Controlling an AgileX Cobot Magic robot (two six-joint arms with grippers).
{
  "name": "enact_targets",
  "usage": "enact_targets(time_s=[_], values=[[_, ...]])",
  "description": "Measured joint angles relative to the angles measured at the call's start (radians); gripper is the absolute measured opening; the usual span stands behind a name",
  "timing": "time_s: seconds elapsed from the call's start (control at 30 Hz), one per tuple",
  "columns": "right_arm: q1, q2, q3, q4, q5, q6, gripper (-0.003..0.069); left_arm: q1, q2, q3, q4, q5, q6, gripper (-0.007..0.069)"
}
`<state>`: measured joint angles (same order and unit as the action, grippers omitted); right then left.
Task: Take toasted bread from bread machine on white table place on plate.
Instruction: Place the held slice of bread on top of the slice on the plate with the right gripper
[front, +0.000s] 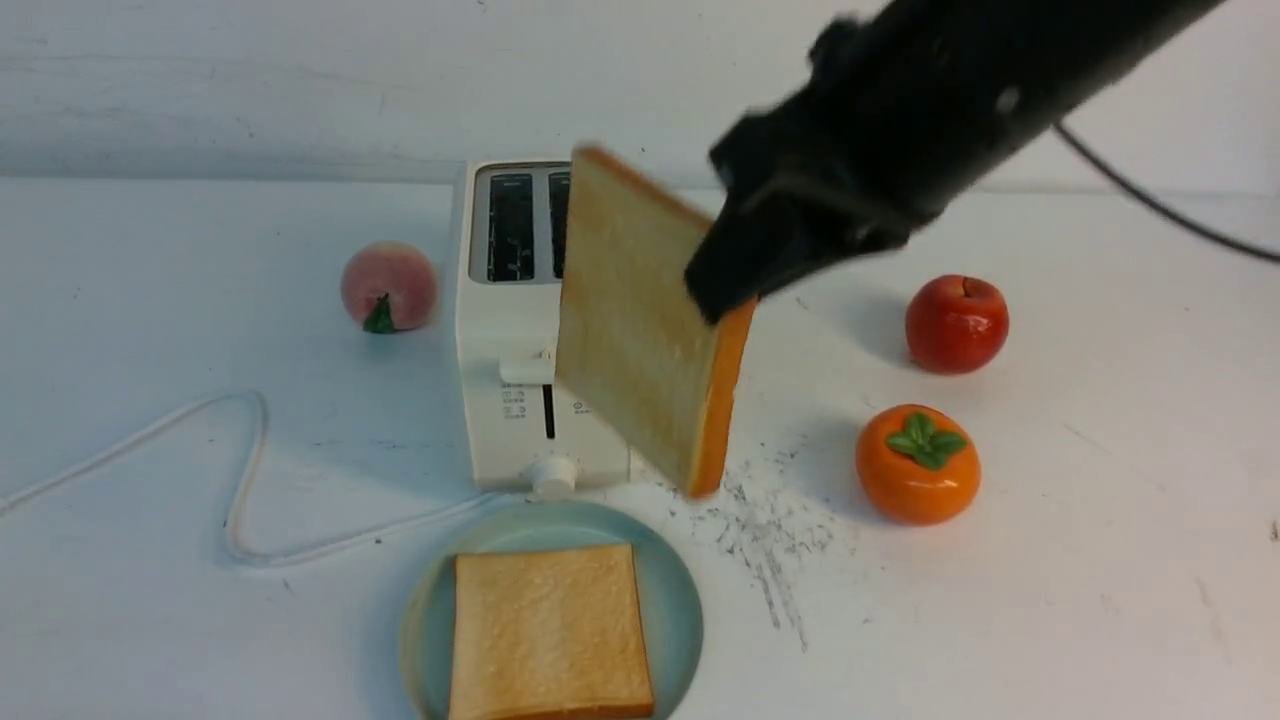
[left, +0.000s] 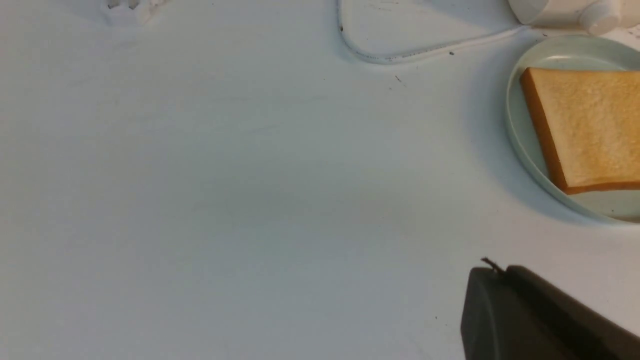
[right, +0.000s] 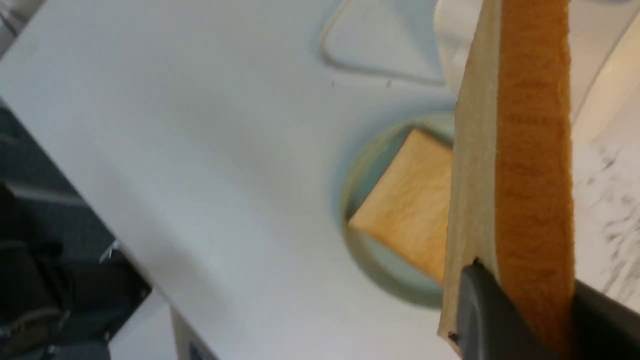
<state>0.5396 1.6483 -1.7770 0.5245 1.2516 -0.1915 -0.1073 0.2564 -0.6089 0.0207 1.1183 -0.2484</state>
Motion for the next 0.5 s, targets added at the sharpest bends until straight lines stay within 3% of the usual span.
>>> enact_targets(time_s=[0.13, 0.23, 0.5], values=[[0.038, 0.003, 0.212, 0.102, -0.014, -0.121, 0.0096, 0.000, 0.000, 0.000, -0.013, 0.001, 0.000, -0.0014], [0.044, 0.019, 0.334, 0.212, -0.116, -0.243, 0.0096, 0.000, 0.000, 0.000, -0.028, 0.001, 0.000, -0.0014], [0.044, 0.102, 0.374, 0.340, -0.254, -0.305, 0.0096, 0.000, 0.000, 0.000, -0.039, 0.002, 0.000, -0.0014]])
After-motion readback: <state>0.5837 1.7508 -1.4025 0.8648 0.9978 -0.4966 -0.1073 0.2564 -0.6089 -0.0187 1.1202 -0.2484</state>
